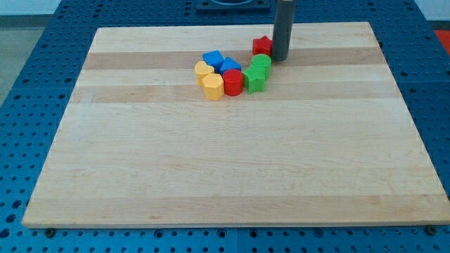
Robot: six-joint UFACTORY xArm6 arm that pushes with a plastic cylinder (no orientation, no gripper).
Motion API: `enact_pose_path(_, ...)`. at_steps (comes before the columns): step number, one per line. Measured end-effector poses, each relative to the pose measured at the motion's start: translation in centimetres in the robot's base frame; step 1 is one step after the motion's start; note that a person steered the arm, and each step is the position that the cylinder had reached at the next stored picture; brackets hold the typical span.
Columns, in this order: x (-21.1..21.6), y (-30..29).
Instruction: Move the red star to the top right of the triangle
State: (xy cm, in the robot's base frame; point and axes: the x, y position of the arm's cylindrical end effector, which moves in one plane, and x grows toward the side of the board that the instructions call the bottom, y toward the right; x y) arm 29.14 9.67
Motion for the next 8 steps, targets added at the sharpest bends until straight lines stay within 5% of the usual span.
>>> enact_pose_path(2,-4.1,2.5)
enact_pose_path(8,-2.8,-1.5)
